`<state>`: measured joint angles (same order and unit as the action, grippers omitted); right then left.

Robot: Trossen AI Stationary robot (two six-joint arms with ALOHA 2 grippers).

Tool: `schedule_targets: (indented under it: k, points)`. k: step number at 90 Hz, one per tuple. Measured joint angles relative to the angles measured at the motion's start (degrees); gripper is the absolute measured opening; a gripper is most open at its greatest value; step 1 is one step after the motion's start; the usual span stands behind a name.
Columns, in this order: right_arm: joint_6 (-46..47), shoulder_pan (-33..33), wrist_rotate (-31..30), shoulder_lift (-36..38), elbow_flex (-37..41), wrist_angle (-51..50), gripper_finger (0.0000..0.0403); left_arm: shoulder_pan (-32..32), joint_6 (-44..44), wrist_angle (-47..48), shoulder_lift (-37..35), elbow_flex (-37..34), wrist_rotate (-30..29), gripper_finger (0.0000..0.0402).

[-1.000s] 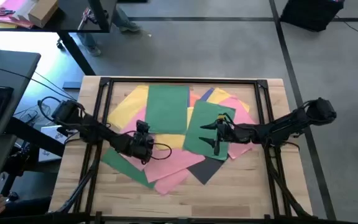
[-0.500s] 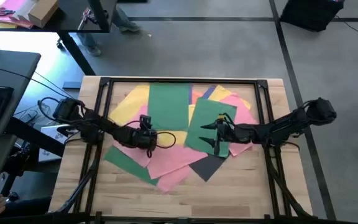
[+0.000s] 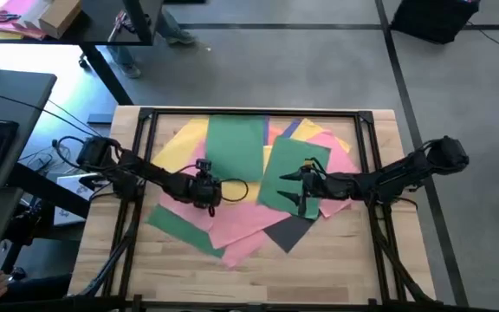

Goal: Organize paper
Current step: Move the green paper to the bottom left of the table

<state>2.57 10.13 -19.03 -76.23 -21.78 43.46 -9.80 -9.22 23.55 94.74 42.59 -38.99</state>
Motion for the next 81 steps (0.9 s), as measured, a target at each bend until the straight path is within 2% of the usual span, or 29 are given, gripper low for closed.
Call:
schedule_targets:
  k: [9, 20, 28, 39, 47, 53, 70, 81]
  points:
    - [0.4, 0.0, 0.0, 0.0, 0.0, -0.2, 0.022, -2.5, 1.6, 11.0, -0.1, 5.8, 1.1, 0.0]
    - [0.7, 0.0, 0.1, 0.0, 0.0, -0.6, 0.022, -6.0, 6.2, 23.1, -0.2, 12.9, 5.0, 0.0]
    - [2.1, 0.0, 0.1, 0.0, 0.0, -1.0, 0.022, -9.0, 9.7, 30.9, -0.2, 17.3, 11.1, 0.0]
    - [3.0, 0.0, 0.1, 0.0, 0.0, -1.3, 0.022, -13.4, 14.6, 38.2, -0.3, 22.1, 23.3, 0.0]
    - [3.0, 0.0, 0.3, 0.0, 0.0, -1.3, 0.022, -16.7, 17.8, 39.0, -0.3, 22.8, 36.1, 0.0]
    - [3.0, 0.0, 0.6, 0.0, 0.0, -1.3, 0.022, -19.7, 19.8, 39.0, -0.3, 22.8, 43.3, 0.0]
    - [1.2, -0.2, 0.6, 0.0, 0.0, -1.3, 0.022, -28.7, 26.4, 38.5, -0.2, 22.8, 52.5, 0.0]
    - [-0.8, -1.1, 0.6, 0.0, 0.0, -1.3, 0.022, -34.5, 32.2, 31.0, 1.6, 22.6, 57.1, 0.0]
